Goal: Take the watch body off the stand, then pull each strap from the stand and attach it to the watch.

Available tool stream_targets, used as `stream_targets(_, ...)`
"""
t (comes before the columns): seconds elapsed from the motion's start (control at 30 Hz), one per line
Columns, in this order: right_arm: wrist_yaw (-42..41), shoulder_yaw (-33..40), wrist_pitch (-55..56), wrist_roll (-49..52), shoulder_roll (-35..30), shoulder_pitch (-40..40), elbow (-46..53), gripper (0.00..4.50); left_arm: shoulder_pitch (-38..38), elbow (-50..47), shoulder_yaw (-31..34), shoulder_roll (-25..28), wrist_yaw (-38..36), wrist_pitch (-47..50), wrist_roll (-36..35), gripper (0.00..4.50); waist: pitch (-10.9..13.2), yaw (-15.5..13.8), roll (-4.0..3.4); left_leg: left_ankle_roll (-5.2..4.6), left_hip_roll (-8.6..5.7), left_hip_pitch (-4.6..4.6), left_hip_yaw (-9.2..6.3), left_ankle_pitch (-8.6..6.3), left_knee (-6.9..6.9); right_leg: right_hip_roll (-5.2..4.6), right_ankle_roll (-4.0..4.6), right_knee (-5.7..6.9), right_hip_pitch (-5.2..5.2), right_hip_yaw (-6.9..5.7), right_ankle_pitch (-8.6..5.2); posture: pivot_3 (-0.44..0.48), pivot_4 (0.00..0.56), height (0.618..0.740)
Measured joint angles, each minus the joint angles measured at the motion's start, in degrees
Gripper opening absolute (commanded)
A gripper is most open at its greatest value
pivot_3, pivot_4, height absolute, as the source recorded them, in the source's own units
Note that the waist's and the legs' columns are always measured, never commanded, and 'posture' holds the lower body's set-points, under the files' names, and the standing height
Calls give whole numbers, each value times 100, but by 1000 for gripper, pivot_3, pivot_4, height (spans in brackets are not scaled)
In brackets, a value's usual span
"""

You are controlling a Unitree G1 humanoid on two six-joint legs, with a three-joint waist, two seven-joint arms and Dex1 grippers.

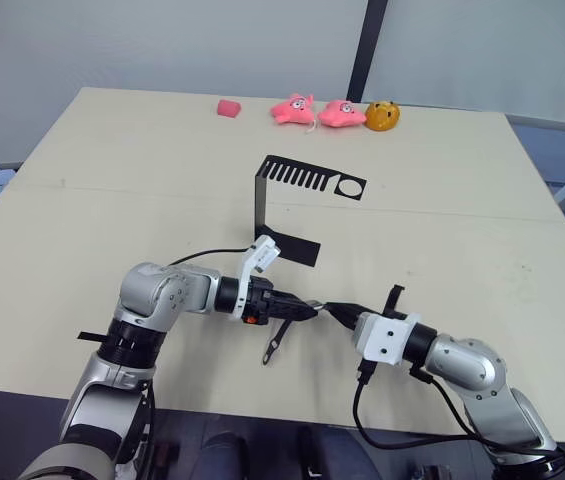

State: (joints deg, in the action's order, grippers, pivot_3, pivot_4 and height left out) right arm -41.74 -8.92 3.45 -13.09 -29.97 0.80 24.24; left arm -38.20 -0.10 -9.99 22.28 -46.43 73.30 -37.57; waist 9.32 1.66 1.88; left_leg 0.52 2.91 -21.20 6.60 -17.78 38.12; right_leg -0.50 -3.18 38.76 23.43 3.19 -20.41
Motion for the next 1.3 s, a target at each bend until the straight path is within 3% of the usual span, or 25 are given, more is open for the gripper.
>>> stream_targets(1.3, 19, -195, 2, -132, 173, 278, -360, 0, 8, 1, 39, 1, 60, 103, 87, 1592, 0, 2, 0, 0, 0, 0, 0, 0, 0, 0, 0, 0, 1, 0, 0, 0, 150, 740)
